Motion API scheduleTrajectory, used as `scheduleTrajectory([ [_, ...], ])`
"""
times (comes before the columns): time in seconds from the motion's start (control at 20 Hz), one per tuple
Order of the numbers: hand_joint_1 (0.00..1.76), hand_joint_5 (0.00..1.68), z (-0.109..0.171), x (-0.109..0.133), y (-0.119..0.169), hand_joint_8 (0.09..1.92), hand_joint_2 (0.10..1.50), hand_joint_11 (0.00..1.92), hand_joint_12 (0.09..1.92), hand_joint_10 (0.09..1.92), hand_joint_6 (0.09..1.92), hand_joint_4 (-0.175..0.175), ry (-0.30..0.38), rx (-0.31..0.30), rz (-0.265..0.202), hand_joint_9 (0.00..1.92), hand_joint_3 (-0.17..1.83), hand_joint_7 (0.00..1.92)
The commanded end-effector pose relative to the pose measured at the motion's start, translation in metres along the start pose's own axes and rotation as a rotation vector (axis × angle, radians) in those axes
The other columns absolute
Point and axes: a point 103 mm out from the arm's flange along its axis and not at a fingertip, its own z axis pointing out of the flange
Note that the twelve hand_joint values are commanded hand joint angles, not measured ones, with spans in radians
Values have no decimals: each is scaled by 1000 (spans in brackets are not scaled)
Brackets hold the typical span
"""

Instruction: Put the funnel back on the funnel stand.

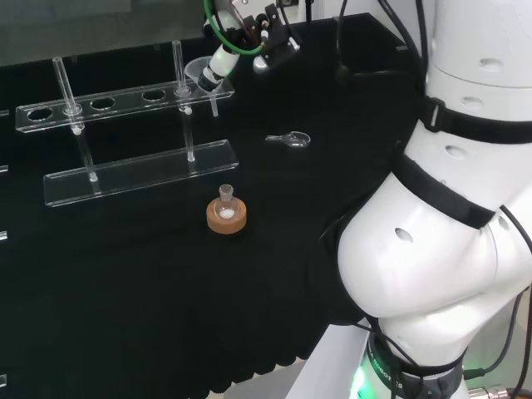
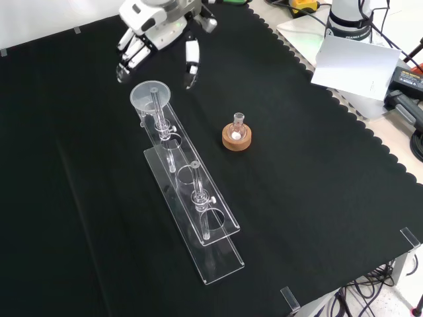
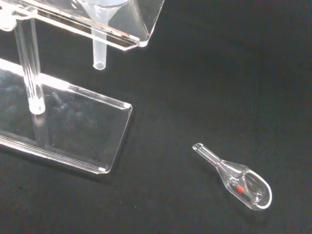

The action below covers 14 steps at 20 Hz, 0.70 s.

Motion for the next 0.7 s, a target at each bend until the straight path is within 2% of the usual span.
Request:
scheduleTrajectory([
  [0.05, 503, 231, -17, -6, -53, 662, 676, 363, 1381, 87, 87, -19, 17, -78, 33, 657, 280, 109],
  [0.45, 581, 297, -22, -13, -112, 656, 714, 395, 1358, 87, 87, -23, 31, -106, 105, 688, 295, 159],
  [0.7, 593, 322, -21, -15, -142, 657, 721, 405, 1354, 87, 87, -24, 45, -115, 134, 703, 301, 178],
])
